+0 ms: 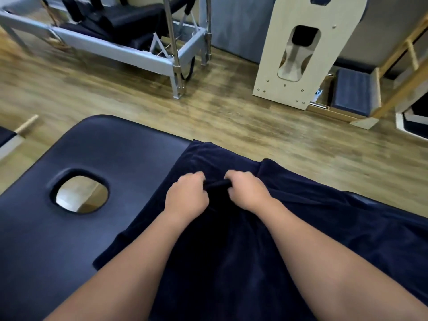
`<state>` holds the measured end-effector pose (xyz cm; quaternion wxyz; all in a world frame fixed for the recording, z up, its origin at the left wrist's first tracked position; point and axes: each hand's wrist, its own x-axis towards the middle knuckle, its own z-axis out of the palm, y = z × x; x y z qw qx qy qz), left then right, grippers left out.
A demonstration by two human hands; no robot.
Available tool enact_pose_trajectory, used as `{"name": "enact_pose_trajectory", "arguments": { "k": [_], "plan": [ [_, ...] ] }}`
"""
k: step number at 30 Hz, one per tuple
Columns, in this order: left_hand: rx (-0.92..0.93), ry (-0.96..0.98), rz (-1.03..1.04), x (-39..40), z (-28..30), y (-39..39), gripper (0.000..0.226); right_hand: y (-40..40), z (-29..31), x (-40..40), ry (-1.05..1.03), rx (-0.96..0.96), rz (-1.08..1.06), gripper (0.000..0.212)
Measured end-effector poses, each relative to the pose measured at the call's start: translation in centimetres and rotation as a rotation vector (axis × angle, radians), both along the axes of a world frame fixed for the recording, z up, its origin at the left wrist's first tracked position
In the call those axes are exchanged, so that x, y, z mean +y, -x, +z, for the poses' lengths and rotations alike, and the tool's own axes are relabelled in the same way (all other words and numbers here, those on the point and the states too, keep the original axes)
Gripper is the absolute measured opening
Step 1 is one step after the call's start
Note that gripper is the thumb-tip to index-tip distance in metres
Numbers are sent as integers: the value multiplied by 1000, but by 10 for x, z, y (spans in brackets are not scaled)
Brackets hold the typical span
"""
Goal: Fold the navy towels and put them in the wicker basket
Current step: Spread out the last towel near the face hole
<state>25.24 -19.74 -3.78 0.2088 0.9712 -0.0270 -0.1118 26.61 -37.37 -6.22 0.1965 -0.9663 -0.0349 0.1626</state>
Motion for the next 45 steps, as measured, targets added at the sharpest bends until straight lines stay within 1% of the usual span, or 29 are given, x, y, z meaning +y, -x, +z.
{"name": "enact_pose_trajectory", "arguments": {
  "k": [2,3,5,7,8,9,11,13,15,16,17,18,19,20,21,23,24,25,27,29,30,32,35,36,38,40,41,44,45],
  "plan": [
    [59,76,88,9,9,-11,27,-11,4,-2,-98,-45,-274,38],
    [117,23,82,13,13,-14,27,-16,5,-3,-91,-57,-360,40],
    [190,-157,54,26,15,-18,20,-22,5,-3,5,-37,-351,39],
    [166,-257,62,40,16,-22,21,-24,5,5,35,31,-170,41],
    [132,-212,81,45,15,-25,26,-26,3,13,-6,63,-66,46],
    [97,-89,119,50,15,-30,31,-29,3,23,-61,78,24,51],
    [31,246,230,56,18,-40,31,-40,5,44,-155,33,79,47],
    [64,485,370,63,17,-46,31,-59,9,58,-214,-51,-80,37],
    [278,576,405,75,11,-44,58,-76,8,57,-229,-91,-336,23],
    [397,552,377,81,5,-41,71,-81,6,53,-201,-85,-400,16],
    [477,447,305,87,-2,-37,82,-86,4,51,-163,-40,-389,12],
    [504,267,201,92,-11,-34,87,-89,2,49,-123,30,-309,12],
    [477,103,130,97,-18,-32,77,-91,1,52,-92,103,-203,20],
    [406,37,130,100,-24,-33,54,-92,0,56,-79,150,-118,30],
    [342,128,200,102,-26,-34,30,-92,2,62,-97,173,-77,38],
    [275,527,377,104,-25,-34,5,-95,2,77,-224,219,-99,41],
    [248,682,419,107,-23,-35,6,-95,1,84,-298,265,-128,39],
    [230,772,409,110,-21,-36,15,-96,0,89,-345,328,-147,36],
    [233,890,296,115,-15,-37,37,-98,1,94,-322,449,-114,32],
    [270,1003,233,120,-13,-35,50,-103,4,91,-326,450,-144,32],
    [300,1032,258,124,-14,-33,51,-107,6,87,-381,413,-202,35],
    [390,972,300,130,-18,-27,49,-117,11,76,-582,349,-274,30],
    [545,617,191,139,-21,-16,29,-122,21,66,-697,198,-220,12],
    [560,600,201,142,-21,-13,23,-123,22,65,-688,137,-227,10],
    [597,830,333,151,-20,-8,28,-128,18,65,-648,8,-267,7],
    [680,1012,398,161,-18,-1,40,-132,12,67,-552,-119,-300,10],
    [724,967,347,165,-16,3,39,-135,6,67,-468,-150,-297,12],
    [798,551,175,175,-18,17,20,-133,-11,69,-77,-12,-178,17],
    [791,484,173,181,-22,21,15,-131,-13,71,-2,43,-166,21]
  ]
}}
